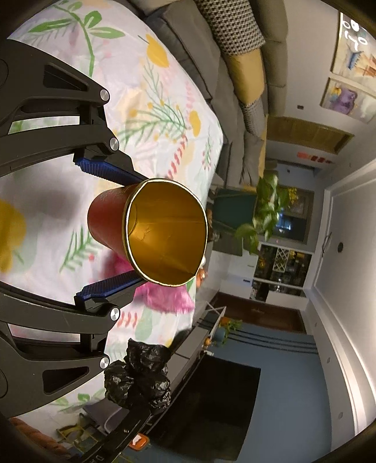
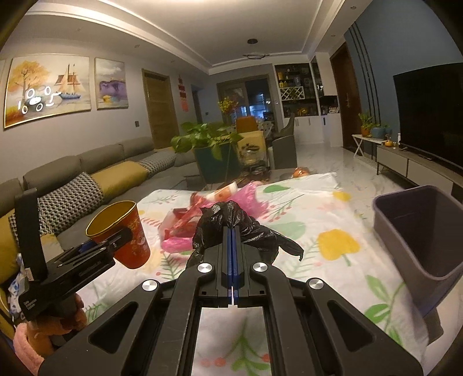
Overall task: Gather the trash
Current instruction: 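Lift the black bag and red cup and carry both over the grey bin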
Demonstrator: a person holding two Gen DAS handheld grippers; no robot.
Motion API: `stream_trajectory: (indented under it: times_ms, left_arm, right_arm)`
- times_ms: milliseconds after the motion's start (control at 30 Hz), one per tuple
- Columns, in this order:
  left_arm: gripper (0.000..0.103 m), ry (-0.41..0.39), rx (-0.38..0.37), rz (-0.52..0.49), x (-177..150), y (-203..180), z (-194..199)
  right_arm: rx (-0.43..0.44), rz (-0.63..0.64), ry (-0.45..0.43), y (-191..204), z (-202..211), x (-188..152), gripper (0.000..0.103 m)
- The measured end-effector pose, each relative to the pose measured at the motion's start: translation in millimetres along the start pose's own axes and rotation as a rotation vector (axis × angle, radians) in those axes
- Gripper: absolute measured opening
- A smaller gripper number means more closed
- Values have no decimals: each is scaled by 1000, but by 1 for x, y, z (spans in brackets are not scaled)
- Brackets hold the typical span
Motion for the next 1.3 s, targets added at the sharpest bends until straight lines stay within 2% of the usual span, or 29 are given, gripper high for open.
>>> stream_trajectory:
  times_ms: [367, 967, 1300]
  left_arm:
    - [57, 9, -122, -73, -11, -88, -5]
    - [58, 68, -379, -192, -49, -263, -40]
    - [58, 116, -461, -245, -78, -322, -63]
  right_arm:
    - [-99, -32, -41, -61, 37, 4, 1]
    - [-406, -77, -47, -207, 72, -1, 1]
    - [-468, -105, -27, -244, 69, -16, 1]
Point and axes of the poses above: each gripper's, at about its wrist camera, not at the fingertips, and z roughly against the way its jaws point, y to its left, x to its top, the point moved 7 cm from there along -z, roughly the way its jaws point, and after that the axes turned 13 degrees about z, right-handed, at the moved point
